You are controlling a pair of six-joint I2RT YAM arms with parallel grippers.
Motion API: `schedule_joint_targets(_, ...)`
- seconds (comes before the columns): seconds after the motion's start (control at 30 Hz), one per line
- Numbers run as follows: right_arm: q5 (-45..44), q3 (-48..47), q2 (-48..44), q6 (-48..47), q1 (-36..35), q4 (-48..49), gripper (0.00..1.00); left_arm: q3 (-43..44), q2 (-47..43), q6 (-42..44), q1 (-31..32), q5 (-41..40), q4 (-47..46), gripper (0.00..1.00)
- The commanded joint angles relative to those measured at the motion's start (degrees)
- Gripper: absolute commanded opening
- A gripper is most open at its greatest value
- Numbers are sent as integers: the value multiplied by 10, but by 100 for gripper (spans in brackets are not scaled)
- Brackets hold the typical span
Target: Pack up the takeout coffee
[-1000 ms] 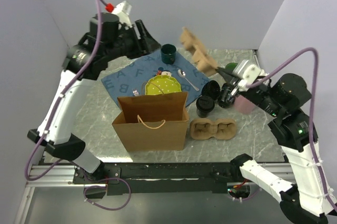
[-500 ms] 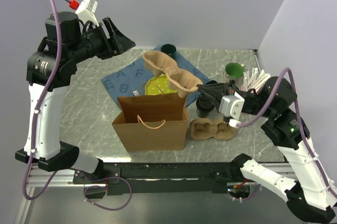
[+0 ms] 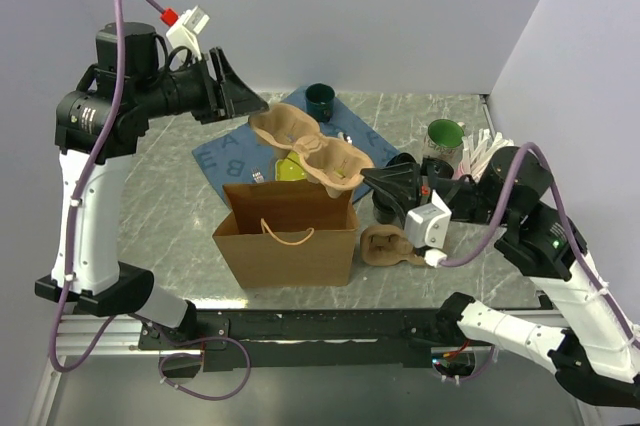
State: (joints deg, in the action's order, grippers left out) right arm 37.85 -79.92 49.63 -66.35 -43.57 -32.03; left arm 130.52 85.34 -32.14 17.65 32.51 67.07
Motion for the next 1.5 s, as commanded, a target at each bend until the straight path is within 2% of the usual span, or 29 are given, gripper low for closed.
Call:
schedule_joint_targets(0.0, -25, -14, 2, -33, -8, 0, 0, 6, 1, 26, -2, 48, 48, 54)
schedule_joint_targets(0.27, -16, -16, 13, -36, -13, 8, 0, 3, 16, 59, -2, 42, 79, 49)
schedule_joint_targets(0.37, -15, -23, 20, -41, -13, -7, 0, 4, 17, 58, -2, 29, 68, 42)
schedule_joint_targets(0.43, -12, -19, 19, -30, -13, 1, 0, -2, 14, 52, -2, 24, 58, 31)
schedule_joint_targets(0.53, -19, -6, 14, 28, -14, 39, 16, -11, 8, 40, -3, 13, 34, 18)
schedule_joint_targets(0.57, -22, -3, 14, 81, -14, 49, 27, -11, 4, 37, -3, 10, 29, 13)
schedule_joint_targets(0.6, -15, -6, 14, 101, -13, 49, 32, -12, 2, 31, -3, 5, 16, 9)
schedule_joint_targets(0.73, 14, 22, 0, 183, -13, 65, 39, -29, -24, 11, -9, -19, -28, 6)
schedule_joint_targets(0.83, 17, 57, -24, 280, -14, 122, 40, -60, -50, -13, -16, -44, -82, 5)
schedule_joint_targets(0.9, 0, 68, -35, 397, -13, 162, 37, -94, -67, -32, -18, -59, -114, 5)
schedule_joint_targets(0.93, -48, 72, -37, 498, -14, 197, 33, -104, -82, -38, -18, -69, -144, 5)
schedule_joint_targets(1.0, -134, 58, -23, 635, -14, 211, 33, -127, -94, -54, -20, -86, -168, 6)
schedule_joint_targets(1.03, -218, 4, -10, 761, -13, 156, 33, -133, -104, -57, -20, -108, -183, 6)
schedule_joint_targets(1.1, -292, -82, 55, 862, -13, 60, 29, -150, -117, -63, -20, -129, -196, 6)
schedule_joint_targets(1.13, -317, -177, 84, 946, -13, -3, 27, -157, -130, -63, -20, -150, -201, 6)
schedule_joint_targets(1.17, -326, -221, 140, 969, -13, -84, 27, -164, -137, -64, -20, -165, -209, 6)
schedule_joint_targets(1.2, -326, -261, 164, 993, -13, -126, 27, -180, -144, -64, -20, -176, -214, 6)
schedule_joint_targets(1.23, -328, -328, 187, 1057, -13, -158, 28, -188, -158, -65, -20, -182, -219, 7)
schedule_joint_targets(1.3, -345, -365, 227, 1116, -12, -225, 27, -210, -169, -70, -20, -191, -229, 7)
schedule_joint_targets(1.37, -362, -371, 230, 1194, -13, -239, 27, -222, -181, -77, -20, -193, -233, 7)
schedule_joint_targets(1.47, -363, -342, 223, 1229, -13, -219, 25, -236, -192, -85, -20, -195, -231, 7)
